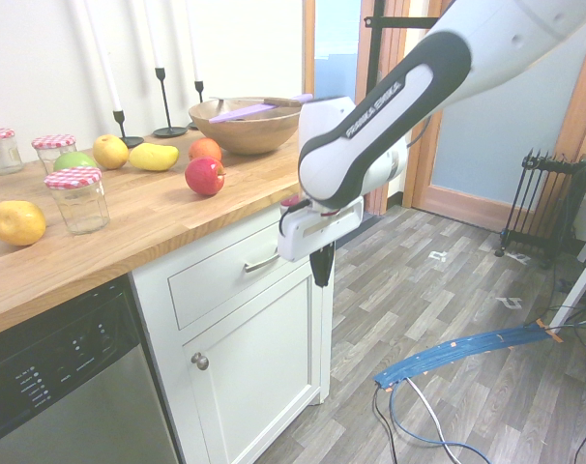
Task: Close the drawer
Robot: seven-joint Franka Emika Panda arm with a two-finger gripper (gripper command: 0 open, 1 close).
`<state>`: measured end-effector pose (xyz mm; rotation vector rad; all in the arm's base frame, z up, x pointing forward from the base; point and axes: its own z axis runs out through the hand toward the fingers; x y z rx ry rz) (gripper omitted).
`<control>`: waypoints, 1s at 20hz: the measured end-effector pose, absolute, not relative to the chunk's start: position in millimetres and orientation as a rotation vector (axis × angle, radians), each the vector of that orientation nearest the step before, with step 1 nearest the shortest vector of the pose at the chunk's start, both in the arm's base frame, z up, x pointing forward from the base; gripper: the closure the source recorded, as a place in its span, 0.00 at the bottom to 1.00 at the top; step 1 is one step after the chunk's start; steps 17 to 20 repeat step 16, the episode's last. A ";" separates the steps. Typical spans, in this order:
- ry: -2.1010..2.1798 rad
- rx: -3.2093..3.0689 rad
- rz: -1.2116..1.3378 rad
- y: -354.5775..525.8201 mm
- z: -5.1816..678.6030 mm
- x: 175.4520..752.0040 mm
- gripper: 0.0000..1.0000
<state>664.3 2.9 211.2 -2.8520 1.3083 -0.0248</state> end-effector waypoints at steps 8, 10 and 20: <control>1.295 -2.855 0.022 -12.3 289.4 565.0 0.00; 1.294 -2.856 0.036 -14.1 291.1 535.1 0.00; 1.284 -2.851 0.024 -13.6 285.7 485.4 0.00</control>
